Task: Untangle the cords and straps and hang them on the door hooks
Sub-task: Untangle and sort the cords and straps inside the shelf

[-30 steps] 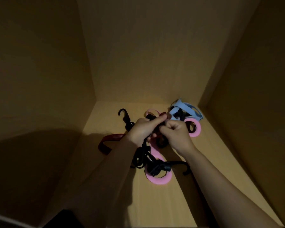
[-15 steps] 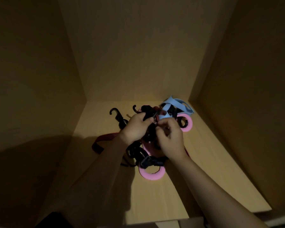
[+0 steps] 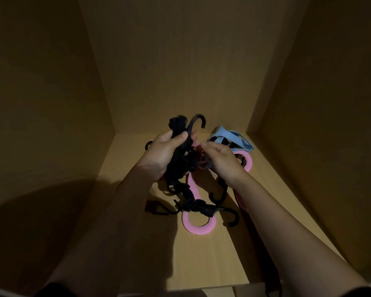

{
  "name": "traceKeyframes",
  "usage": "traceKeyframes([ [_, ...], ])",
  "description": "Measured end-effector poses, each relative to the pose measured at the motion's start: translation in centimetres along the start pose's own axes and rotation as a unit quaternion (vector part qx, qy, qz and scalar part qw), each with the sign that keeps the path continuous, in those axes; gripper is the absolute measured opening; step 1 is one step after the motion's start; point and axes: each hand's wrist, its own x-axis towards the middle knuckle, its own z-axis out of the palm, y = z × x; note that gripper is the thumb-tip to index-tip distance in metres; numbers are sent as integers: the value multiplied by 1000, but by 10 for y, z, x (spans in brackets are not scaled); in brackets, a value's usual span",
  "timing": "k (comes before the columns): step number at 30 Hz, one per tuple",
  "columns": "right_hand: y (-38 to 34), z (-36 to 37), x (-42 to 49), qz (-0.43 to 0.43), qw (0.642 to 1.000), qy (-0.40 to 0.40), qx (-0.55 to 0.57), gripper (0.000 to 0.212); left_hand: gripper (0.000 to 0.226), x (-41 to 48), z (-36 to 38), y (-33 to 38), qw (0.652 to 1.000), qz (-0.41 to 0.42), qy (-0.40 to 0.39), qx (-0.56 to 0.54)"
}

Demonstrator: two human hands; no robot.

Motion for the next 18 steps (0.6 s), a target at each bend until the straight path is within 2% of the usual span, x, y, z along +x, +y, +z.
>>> traceKeyframes([
  [5, -20, 14, -10, -35, 996, -43, 65, 20, 21, 8, 5, 12, 995, 34, 29, -88],
  [6, -23, 17, -11, -51, 997, -50, 35, 18, 21, 9, 4, 14, 993, 37, 36, -107],
  [9, -21, 25, -6, -121, 976, -34, -176, 21, 21, 11, -2, 17, 990, 46, 56, -124],
  [10, -22, 26, -4, -138, 972, -27, -186, 21, 24, 10, -5, 17, 992, 49, 59, -103],
  [13, -46, 28, -2, -98, 994, 30, -26, 12, 26, 6, -13, 11, 994, 39, 88, -58],
  [15, -65, 26, 5, -89, 993, 55, 47, 16, 22, 1, -17, 6, 991, 19, 116, -65],
  [18, -96, 27, 17, -106, 984, 24, 139, 18, 17, -4, -18, 8, 994, -8, 104, -17],
])
